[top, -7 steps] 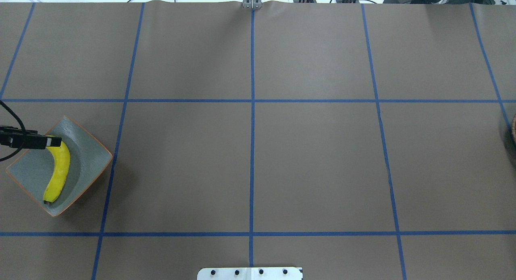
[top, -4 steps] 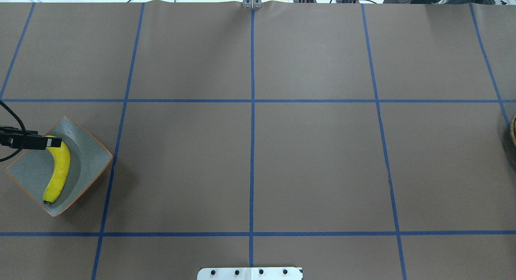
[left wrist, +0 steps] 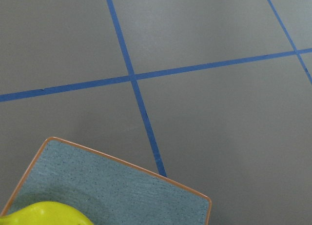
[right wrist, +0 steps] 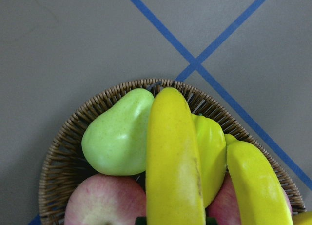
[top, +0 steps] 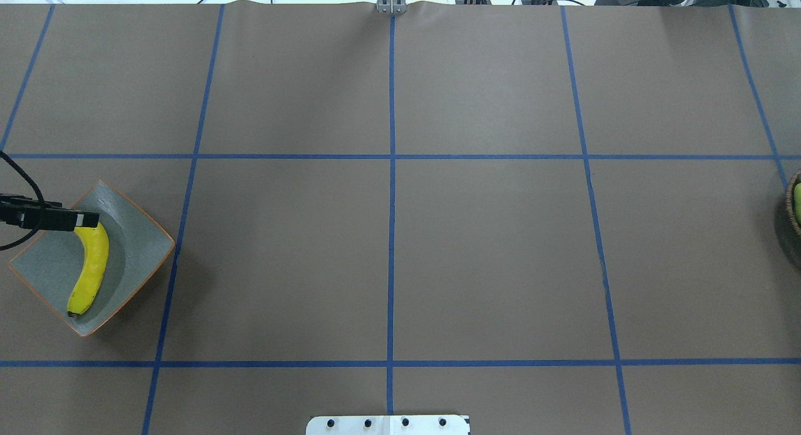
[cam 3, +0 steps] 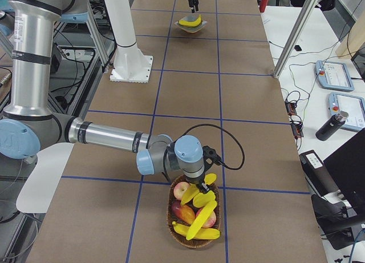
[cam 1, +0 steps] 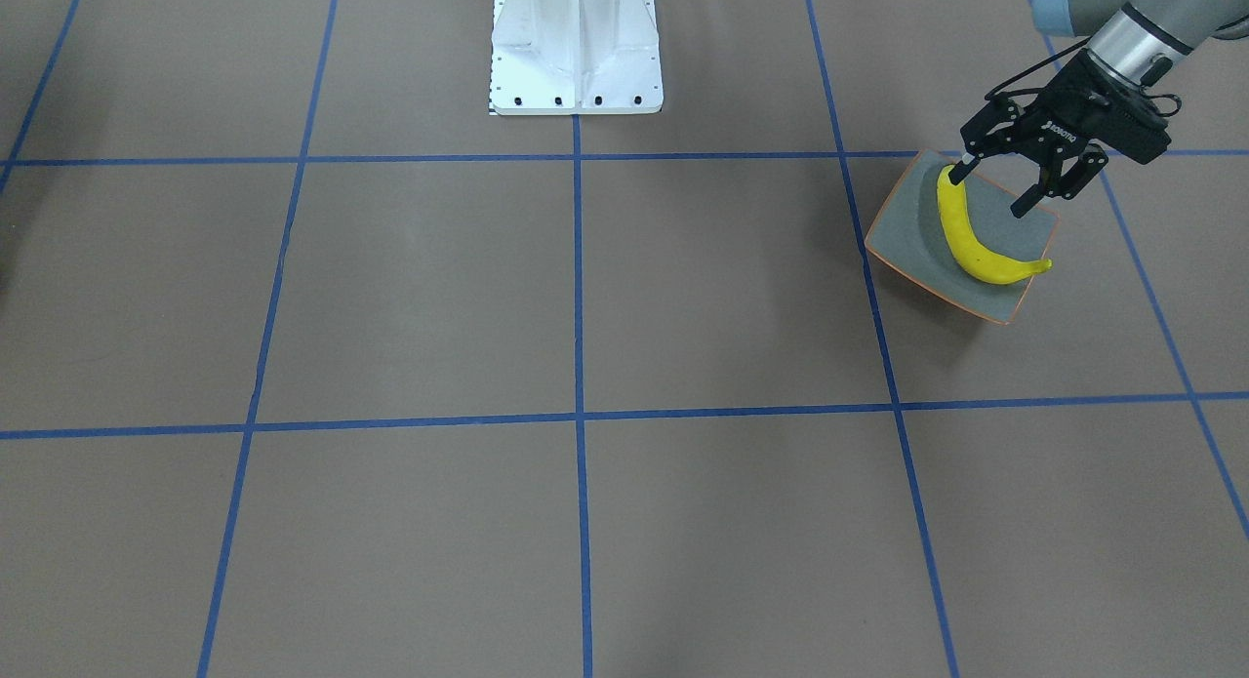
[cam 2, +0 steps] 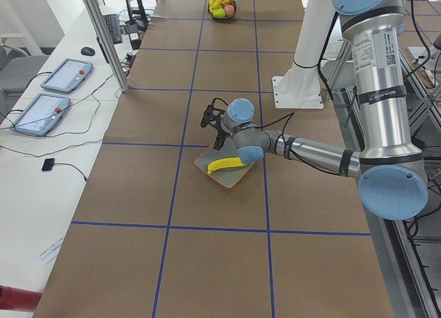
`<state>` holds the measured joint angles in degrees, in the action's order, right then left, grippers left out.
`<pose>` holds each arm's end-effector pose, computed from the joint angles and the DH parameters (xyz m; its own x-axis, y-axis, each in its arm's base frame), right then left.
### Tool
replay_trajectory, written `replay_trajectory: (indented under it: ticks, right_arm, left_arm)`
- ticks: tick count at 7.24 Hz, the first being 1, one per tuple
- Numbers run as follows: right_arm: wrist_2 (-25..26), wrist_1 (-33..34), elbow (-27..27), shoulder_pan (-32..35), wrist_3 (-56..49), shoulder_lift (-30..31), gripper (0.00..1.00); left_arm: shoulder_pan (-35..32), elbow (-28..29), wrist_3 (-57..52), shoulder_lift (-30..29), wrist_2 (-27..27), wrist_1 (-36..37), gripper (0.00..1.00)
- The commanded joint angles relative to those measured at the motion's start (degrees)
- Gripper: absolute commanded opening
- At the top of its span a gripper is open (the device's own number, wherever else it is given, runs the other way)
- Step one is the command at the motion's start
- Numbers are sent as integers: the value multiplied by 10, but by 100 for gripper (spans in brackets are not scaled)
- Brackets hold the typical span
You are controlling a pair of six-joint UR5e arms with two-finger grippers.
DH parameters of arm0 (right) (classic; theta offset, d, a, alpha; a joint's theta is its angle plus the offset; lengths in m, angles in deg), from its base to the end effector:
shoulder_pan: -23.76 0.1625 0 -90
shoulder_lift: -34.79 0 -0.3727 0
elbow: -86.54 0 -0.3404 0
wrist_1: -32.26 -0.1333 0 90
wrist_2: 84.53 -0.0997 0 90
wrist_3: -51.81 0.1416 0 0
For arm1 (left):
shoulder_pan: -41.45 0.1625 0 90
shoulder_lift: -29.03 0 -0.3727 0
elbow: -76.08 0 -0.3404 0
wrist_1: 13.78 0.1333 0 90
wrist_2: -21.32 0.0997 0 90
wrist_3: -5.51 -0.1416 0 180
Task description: Transfer all bananas from basket to plate
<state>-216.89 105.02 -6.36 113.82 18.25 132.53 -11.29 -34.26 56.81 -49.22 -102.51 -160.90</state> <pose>0.0383 -0.4088 0.6413 0.6164 -0.6598 0.4297 0.4077 0.7343 0.5427 0.2042 -0.3584 0.4341 0.4157 0.3115 -0.8545 0.1205 0.9124 0.3912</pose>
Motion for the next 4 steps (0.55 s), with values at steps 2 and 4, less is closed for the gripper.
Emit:
replay_trajectory:
  ticks: [2,4]
  right_arm:
    - [-11,151,-62,12,91,-97,0]
    - [-43,143,-64,-9,270,-147,0]
  left_arm:
    - [1,8,1,-17,2,2,100]
    - [1,9,10,-44,2,3,100]
